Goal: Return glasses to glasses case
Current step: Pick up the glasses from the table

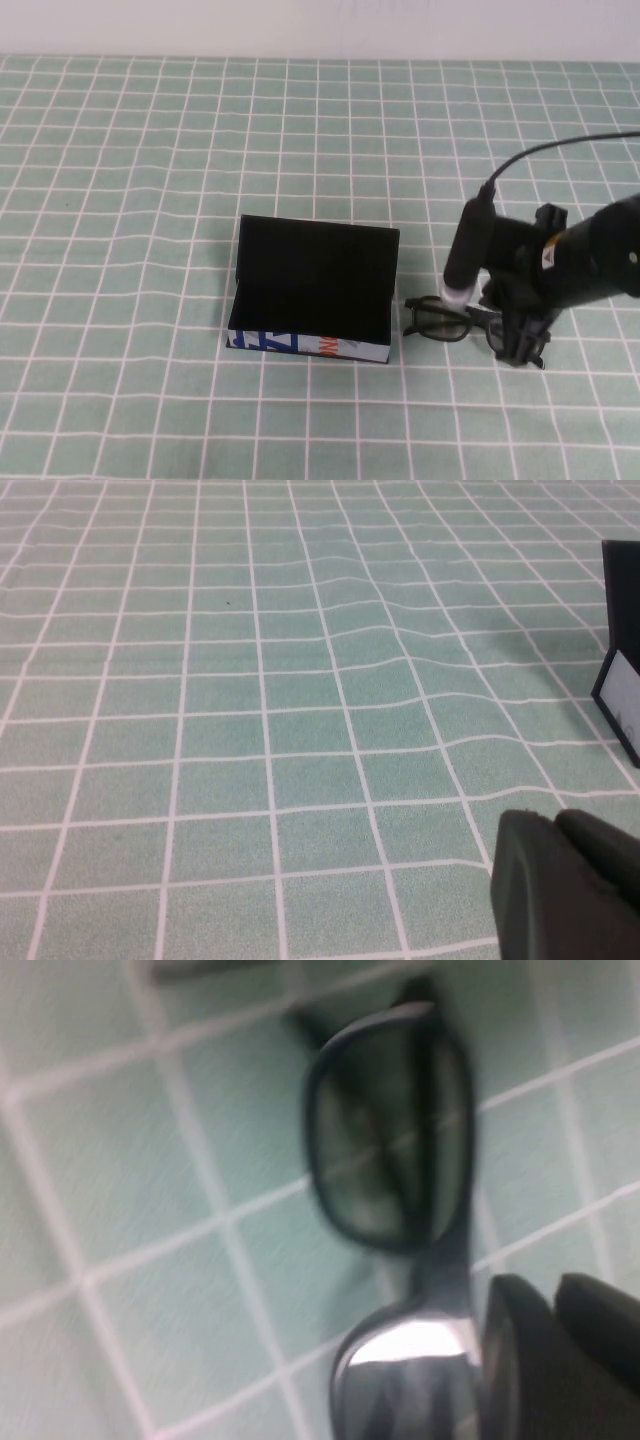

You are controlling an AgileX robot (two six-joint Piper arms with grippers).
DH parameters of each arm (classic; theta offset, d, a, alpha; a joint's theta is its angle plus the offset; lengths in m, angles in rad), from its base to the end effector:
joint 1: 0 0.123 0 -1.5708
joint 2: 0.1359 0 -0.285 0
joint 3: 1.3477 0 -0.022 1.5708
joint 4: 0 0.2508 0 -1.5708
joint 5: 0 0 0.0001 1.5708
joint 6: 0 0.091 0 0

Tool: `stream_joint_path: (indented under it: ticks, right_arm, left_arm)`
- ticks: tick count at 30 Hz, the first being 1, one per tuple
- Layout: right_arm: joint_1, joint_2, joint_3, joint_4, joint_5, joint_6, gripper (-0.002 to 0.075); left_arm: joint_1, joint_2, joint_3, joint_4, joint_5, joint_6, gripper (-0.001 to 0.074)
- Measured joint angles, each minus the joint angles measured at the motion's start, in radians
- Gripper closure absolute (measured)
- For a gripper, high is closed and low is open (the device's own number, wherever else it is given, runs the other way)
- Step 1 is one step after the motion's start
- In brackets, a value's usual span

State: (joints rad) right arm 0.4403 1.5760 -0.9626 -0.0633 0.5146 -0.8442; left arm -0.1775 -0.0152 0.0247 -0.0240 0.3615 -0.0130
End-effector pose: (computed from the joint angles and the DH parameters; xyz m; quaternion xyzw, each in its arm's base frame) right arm 0.2852 0.1312 0.2197 -0.5958 0.7589 -0.0743 0.2520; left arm 0.0518 -0.0101 0.1731 0.0593 0.7978 -0.0671 0.5963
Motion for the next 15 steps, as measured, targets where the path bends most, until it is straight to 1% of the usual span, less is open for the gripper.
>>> stream_joint_path:
  ticks: [2,6,8,10,15]
  right_arm:
    - [0.000,0.007,-0.026,0.000,0.004,0.036,0.0645]
    - [0.000,0.045,-0.075,0.000,0.042,0.081,0.0468]
    - [0.000,0.065,-0.090,0.000,0.065,0.086,0.0405]
    - [0.000,0.084,-0.091,0.000,0.081,0.088,0.0375]
    - [0.000,0.124,-0.097,-0.004,0.099,0.089,0.0357]
  left_arm:
    - [0.000,0.000,0.000,0.000,0.000,0.000,0.0738]
    - [0.000,0.000,0.000,0.000,0.000,0.000,0.0738]
    - [0.000,0.000,0.000,0.000,0.000,0.000,0.0738]
    - [0.000,0.000,0.000,0.000,0.000,0.000,0.0738]
    - [0.000,0.000,0.000,0.000,0.000,0.000,0.0738]
